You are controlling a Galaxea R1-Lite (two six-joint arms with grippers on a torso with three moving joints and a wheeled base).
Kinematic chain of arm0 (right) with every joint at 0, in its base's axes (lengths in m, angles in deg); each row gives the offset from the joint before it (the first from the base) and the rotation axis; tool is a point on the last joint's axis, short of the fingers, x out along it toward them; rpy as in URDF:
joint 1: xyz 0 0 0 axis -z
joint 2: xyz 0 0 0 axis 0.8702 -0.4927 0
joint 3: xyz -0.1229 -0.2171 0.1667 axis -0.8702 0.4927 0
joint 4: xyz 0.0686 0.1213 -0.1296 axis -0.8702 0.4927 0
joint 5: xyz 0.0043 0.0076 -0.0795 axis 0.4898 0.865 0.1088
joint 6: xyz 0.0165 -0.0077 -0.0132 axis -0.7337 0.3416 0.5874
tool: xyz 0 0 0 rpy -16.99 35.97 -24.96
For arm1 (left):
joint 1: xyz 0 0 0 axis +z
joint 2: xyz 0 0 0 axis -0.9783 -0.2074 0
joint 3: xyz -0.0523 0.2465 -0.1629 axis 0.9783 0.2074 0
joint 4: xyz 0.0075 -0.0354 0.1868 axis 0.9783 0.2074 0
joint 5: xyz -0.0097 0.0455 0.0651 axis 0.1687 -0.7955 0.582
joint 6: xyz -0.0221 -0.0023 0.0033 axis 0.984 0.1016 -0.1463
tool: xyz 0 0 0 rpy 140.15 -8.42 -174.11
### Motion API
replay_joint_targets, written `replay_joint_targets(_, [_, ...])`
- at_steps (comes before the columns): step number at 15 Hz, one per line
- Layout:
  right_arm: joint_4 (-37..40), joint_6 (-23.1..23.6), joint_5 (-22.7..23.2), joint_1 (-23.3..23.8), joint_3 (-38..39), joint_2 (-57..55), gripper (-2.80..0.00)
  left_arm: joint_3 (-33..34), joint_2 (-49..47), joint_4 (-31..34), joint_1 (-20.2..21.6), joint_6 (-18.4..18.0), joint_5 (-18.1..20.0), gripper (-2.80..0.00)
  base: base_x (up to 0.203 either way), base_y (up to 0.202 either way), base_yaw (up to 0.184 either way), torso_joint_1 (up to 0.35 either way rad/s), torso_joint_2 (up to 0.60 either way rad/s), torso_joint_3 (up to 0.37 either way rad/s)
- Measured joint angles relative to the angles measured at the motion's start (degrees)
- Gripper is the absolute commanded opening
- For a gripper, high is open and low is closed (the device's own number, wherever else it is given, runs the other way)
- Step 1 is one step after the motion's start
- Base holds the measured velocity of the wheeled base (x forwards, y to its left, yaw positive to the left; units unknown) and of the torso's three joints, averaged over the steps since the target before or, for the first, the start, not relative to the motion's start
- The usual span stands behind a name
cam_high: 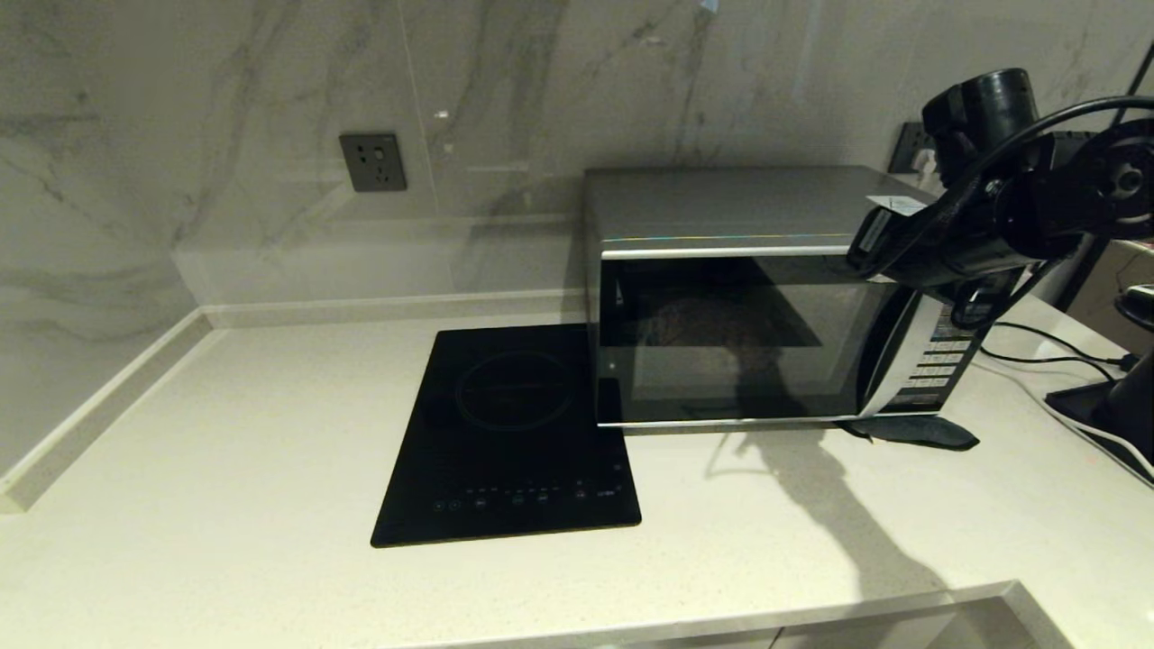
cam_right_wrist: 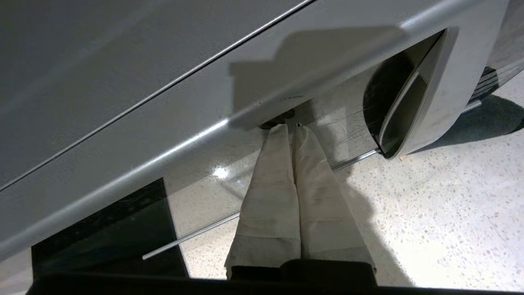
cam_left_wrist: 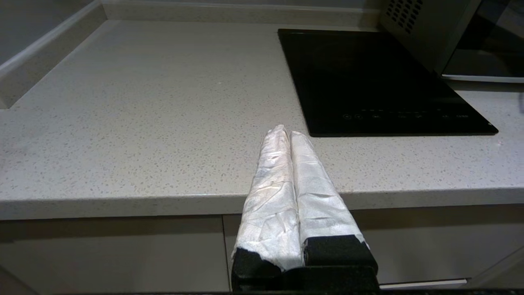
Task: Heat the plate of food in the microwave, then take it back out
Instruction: Close the microwave oven, then open the microwave oven
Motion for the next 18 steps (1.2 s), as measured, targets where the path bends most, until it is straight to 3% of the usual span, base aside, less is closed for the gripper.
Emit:
replay_joint_targets(7, [0.29,-0.02,0.29,1.53,2.73,1.62,-2.8,0.0,0.0,0.0,0.0,-0.02,0.0,-2.8,0.0,0.0,0.0,0.0,0.0,0.0])
replay_joint_targets(10, [0.35,1.21,3.5,3.49,5.99,5.7,-2.8,0.0,0.0,0.01,0.0,0.0,0.0,-2.8,0.0,0.0,0.0,0.0,0.0,0.0])
replay_joint_targets(13, [0.58,5.02,12.48,8.91,9.99,11.26,-2.8,0.0,0.0,0.02,0.0,-0.02,-0.02,-2.8,0.0,0.0,0.0,0.0,0.0,0.0])
replay_joint_targets(18, [2.26,8.46,33.99,24.38,14.68,17.74,-2.8,0.0,0.0,0.0,0.0,0.0,0.0,-2.8,0.0,0.0,0.0,0.0,0.0,0.0])
